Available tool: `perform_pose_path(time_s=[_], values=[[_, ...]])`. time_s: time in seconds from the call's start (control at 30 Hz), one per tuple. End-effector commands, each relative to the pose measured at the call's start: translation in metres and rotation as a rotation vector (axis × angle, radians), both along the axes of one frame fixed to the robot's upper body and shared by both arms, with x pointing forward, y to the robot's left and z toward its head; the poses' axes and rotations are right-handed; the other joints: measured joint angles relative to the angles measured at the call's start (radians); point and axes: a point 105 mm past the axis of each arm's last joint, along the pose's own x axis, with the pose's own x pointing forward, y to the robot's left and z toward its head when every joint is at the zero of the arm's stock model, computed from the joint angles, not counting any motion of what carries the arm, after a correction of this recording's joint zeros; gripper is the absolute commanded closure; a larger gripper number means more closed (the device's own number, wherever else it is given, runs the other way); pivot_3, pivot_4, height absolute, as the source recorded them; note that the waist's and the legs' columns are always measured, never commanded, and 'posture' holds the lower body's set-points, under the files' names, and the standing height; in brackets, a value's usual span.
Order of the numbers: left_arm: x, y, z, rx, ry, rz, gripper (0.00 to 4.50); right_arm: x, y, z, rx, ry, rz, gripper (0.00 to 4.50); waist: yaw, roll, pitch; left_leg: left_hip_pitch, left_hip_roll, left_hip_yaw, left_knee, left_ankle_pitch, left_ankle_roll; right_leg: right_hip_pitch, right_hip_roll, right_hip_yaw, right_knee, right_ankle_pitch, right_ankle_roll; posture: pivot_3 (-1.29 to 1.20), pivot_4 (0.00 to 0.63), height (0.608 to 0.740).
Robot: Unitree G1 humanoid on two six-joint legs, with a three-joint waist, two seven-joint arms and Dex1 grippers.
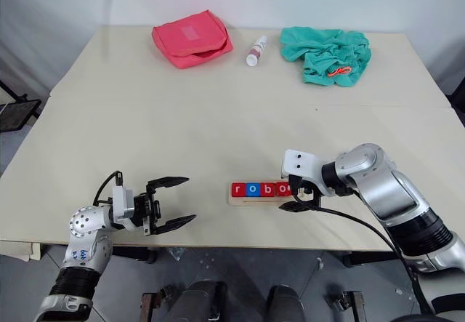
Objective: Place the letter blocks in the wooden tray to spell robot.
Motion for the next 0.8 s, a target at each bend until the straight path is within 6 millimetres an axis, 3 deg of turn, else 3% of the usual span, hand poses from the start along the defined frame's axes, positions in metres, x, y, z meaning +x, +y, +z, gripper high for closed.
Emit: perform_pose_path(time_s=[0.03,0.23,0.4,0.53,0.8], values=[[0.0,0.001,0.007,-0.004,-0.034,0.003,0.0,0.0,-0.003,0.02,0.036,-0.064,-0.005,0.04,0.0,0.0,0.0,0.0,0.0,0.0,0.0,0.0,0.0,0.0,0.0,0.0,0.0,0.0,0.0,0.0,0.15,0.74],[0.002,0.0,0.007,-0.001,-0.03,-0.002,0.0,-0.001,-0.032,0.019,0.071,-0.06,-0.125,0.04,0.004,0.0,0.0,0.0,-0.001,-0.001,0.0,0.0,0.0,0.001,0.0,-0.001,0.0,0.0,0.0,0.0,0.15,0.74],[0.004,0.0,0.009,-0.001,-0.032,-0.006,0.0,0.001,-0.036,0.018,0.082,-0.06,-0.137,0.04,-0.002,0.0,0.0,0.0,0.001,0.0,0.0,0.0,0.0,0.0,0.0,0.0,0.0,0.0,0.0,0.0,0.15,0.74],[0.004,0.002,0.01,0.004,-0.032,-0.009,0.0,-0.002,-0.035,0.021,0.114,-0.049,-0.13,0.97,-0.001,0.0,0.0,0.0,0.0,0.0,-0.001,0.0,0.0,0.0,0.0,0.0,0.0,0.0,0.0,0.0,0.15,0.74],[-0.001,0.011,0.01,0.008,-0.023,-0.025,0.0,0.002,-0.034,0.016,0.095,-0.046,-0.145,3.85,0.001,0.0,0.0,0.0,0.0,0.0,0.0,0.0,0.0,0.0,0.0,0.0,0.0,0.0,0.0,0.0,0.15,0.74]])
